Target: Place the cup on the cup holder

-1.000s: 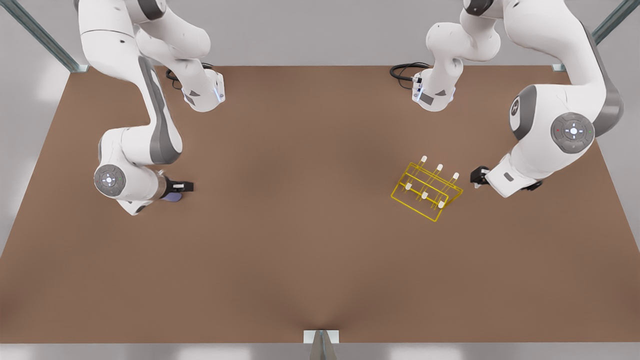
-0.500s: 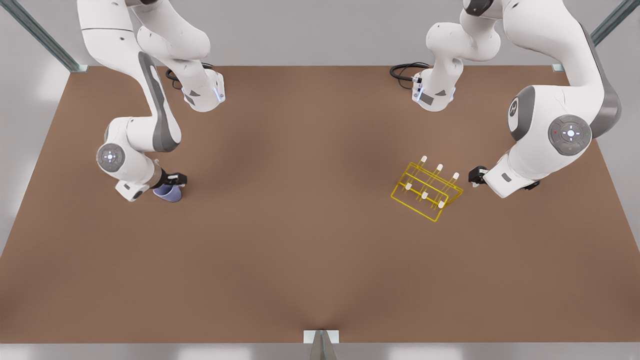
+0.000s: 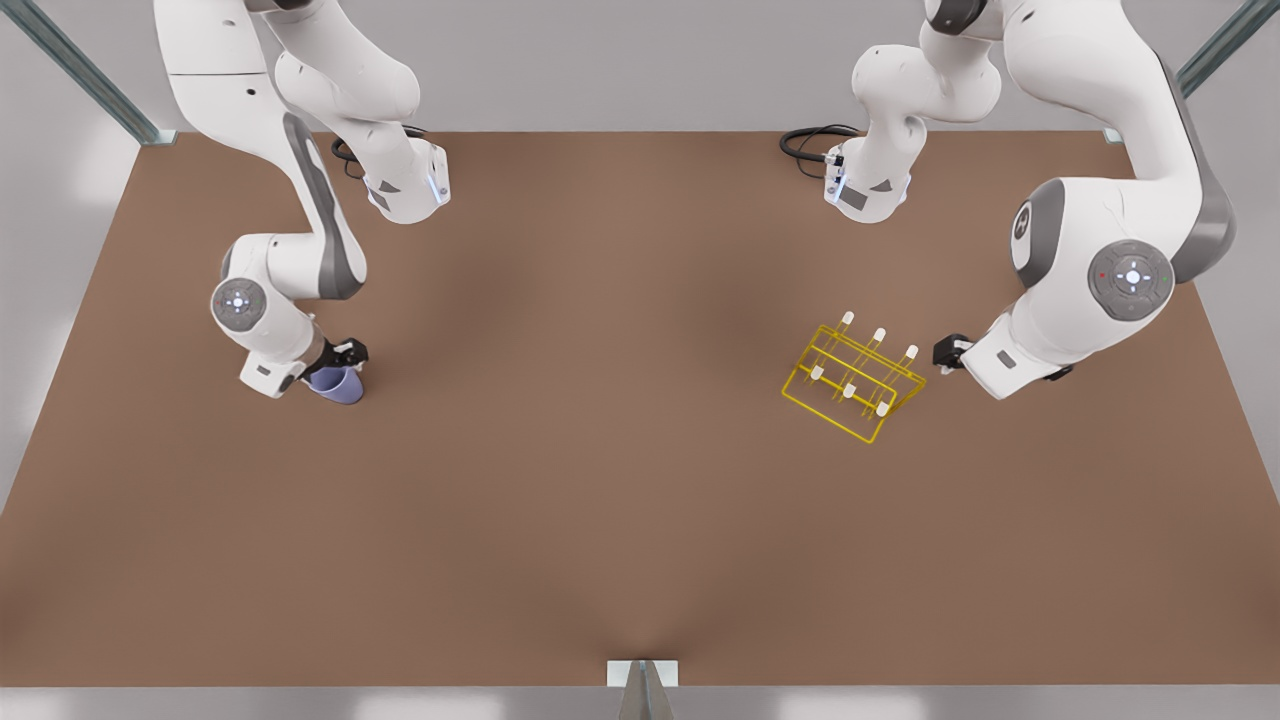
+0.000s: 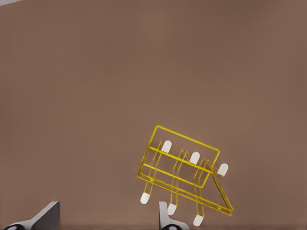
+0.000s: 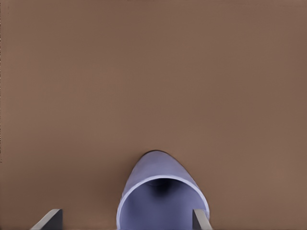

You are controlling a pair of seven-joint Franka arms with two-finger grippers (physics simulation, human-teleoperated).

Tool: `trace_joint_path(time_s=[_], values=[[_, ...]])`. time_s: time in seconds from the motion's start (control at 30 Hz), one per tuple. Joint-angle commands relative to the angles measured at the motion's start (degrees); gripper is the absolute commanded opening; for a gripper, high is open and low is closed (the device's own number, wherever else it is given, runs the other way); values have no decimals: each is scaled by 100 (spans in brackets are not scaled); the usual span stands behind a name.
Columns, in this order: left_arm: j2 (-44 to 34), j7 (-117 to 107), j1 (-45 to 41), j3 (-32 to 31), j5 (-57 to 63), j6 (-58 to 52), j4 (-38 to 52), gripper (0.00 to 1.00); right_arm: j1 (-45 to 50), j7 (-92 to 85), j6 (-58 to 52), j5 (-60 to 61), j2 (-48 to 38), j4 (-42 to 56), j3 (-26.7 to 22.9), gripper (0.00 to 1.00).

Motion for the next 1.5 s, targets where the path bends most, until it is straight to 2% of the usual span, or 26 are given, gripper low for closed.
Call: trace_joint_path(time_s=[0.0,0.3,0.5,0.97,1.4,1.47], values=[[-1,-5,5,6,-1,-27,3,100,-5,-12,152,20,-6,-20,5,100],[34,-5,-3,-2,-1,-36,-6,100,-5,1886,144,64,29,-64,5,100],[34,-32,-12,-2,-1,-36,-6,100,-5,2273,91,530,21,-126,-4,100],[104,-23,-12,-2,-1,-27,-6,100,-136,2290,91,521,100,-257,5,100],[113,-23,-12,-2,-1,-80,-6,100,-110,2282,179,512,513,-187,5,100],[113,-23,-12,-2,-1,-80,-6,100,-101,2273,451,503,741,-187,5,100]])
